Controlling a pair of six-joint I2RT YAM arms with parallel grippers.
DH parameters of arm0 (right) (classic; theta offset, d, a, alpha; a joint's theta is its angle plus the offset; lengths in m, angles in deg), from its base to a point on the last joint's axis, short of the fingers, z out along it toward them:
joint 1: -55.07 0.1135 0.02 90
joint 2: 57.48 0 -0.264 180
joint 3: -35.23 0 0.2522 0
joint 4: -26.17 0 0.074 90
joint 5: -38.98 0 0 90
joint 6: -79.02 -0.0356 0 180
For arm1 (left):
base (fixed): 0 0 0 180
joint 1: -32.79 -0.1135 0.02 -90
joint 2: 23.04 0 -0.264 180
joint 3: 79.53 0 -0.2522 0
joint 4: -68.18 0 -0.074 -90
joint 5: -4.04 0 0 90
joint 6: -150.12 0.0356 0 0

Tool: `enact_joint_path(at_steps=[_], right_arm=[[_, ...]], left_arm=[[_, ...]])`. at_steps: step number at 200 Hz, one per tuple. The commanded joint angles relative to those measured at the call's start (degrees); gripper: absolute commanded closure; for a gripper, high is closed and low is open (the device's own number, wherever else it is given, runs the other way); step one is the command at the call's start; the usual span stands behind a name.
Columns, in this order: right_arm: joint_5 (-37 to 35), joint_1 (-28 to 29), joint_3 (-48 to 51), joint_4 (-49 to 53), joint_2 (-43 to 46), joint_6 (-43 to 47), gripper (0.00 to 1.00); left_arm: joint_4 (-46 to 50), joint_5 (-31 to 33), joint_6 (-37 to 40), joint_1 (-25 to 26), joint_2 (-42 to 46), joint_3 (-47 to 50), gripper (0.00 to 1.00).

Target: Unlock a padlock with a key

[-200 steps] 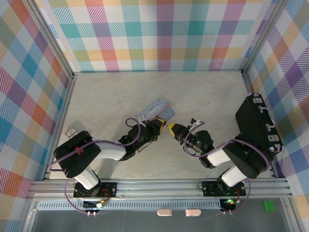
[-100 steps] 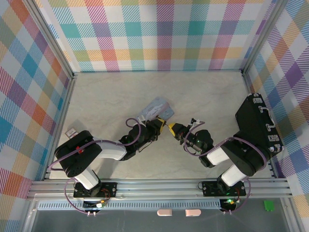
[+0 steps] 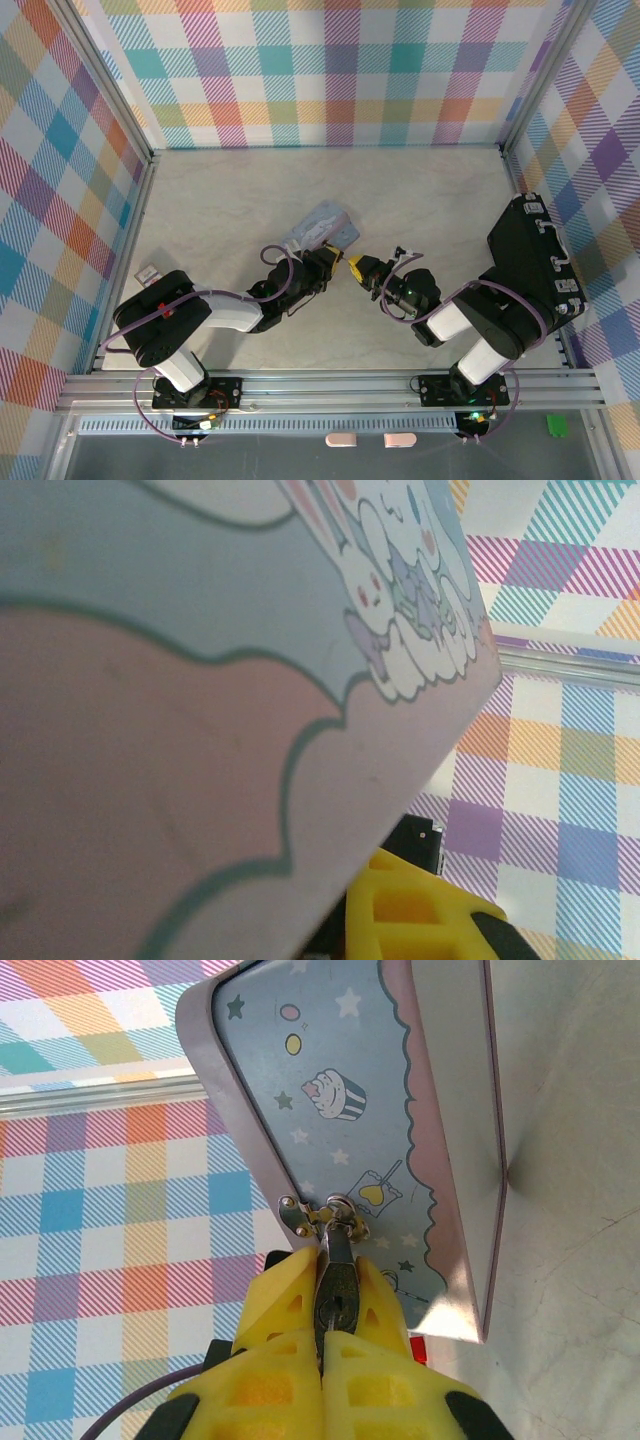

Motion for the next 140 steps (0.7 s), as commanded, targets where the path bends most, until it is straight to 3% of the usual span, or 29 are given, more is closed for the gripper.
enact_joint_path(at_steps=[1,107,140], right_arm=[[-1.8,0.1,0.3,3.2,-2.3,-2.2,1.0],[0.1,0.1,-1.0,3.2,-1.9,-4.9,1.0],[2.4,2.3,-3.6,3.2,-5.9,-6.9,1.0]], left_arm=[[-9.1,-6.0,-0.1,3.5,1.7,-3.8,1.0],[-9.8,-6.3,-0.4,3.5,1.4,-4.3,1.0],[-9.9,-6.8,-0.4,3.5,0.9,-5.1,1.0]])
